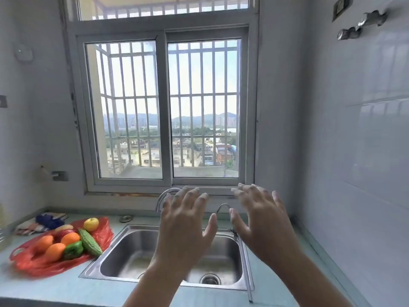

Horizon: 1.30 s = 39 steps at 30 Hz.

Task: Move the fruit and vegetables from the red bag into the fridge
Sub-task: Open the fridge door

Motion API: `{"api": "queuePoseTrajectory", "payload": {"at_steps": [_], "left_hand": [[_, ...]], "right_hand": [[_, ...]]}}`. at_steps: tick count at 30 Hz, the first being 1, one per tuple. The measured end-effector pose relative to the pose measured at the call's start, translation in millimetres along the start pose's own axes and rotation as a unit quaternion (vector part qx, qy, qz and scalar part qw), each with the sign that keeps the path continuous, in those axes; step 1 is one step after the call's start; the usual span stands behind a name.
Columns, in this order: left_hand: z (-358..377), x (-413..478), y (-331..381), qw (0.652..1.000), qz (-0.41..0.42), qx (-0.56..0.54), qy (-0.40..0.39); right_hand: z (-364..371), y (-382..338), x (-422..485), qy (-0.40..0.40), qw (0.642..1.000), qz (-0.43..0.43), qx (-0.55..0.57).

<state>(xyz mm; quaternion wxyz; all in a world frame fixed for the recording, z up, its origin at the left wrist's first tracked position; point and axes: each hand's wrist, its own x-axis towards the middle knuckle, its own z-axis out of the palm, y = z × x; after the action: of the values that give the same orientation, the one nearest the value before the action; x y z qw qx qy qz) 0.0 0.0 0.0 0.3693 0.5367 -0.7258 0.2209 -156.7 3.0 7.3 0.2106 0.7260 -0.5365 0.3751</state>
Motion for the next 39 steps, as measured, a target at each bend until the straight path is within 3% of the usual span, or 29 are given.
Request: {"api": "queuePoseTrajectory", "payload": {"at_steps": [16, 24, 31, 39], "left_hand": [[-28, -117, -140, 0.994, -0.104, 0.045, 0.004], [-45, -183, -203, 0.974, -0.195, 0.112, -0.002], [-59, -212, -224, 0.944, -0.277, 0.178, -0.001], [-68, -220, -222, 0.887, -0.384, 0.254, 0.037]], "right_hand": [[86, -139, -40, -0.015, 0.989, -0.081, 0.121], [142, -215, -61, -0.083, 0.968, -0.142, 0.187], [179, -253, -55, -0.126, 0.935, -0.204, 0.263], [208, -287, -41, -0.164, 0.858, -0.305, 0.379]]}}
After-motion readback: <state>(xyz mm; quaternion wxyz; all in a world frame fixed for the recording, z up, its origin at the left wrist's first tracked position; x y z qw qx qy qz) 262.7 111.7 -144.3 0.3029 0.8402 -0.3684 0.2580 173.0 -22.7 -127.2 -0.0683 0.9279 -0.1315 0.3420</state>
